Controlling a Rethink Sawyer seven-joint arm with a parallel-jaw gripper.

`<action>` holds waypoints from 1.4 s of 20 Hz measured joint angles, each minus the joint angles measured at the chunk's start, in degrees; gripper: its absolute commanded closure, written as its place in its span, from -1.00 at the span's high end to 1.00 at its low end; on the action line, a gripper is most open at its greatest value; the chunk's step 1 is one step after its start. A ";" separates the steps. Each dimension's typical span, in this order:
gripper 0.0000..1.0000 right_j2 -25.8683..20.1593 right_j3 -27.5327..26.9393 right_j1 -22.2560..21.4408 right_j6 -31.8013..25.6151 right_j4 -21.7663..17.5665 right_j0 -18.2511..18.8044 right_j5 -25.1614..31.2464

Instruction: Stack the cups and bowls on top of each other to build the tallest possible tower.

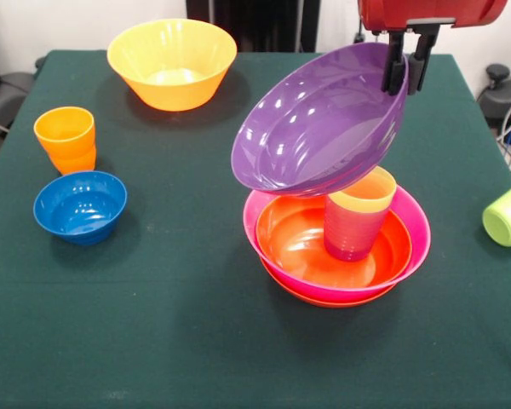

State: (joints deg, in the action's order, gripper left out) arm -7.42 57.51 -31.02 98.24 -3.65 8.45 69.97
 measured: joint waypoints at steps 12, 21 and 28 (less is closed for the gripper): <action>-1.00 -0.03 0.05 -0.01 0.00 0.00 -0.01 -0.08; -1.00 -0.02 1.00 -0.01 0.00 -0.12 -0.10 -2.18; -1.00 0.10 2.99 -0.07 0.00 -0.30 -0.14 -3.80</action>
State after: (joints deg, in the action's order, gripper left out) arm -7.32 60.50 -31.09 98.24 -3.95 8.32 66.17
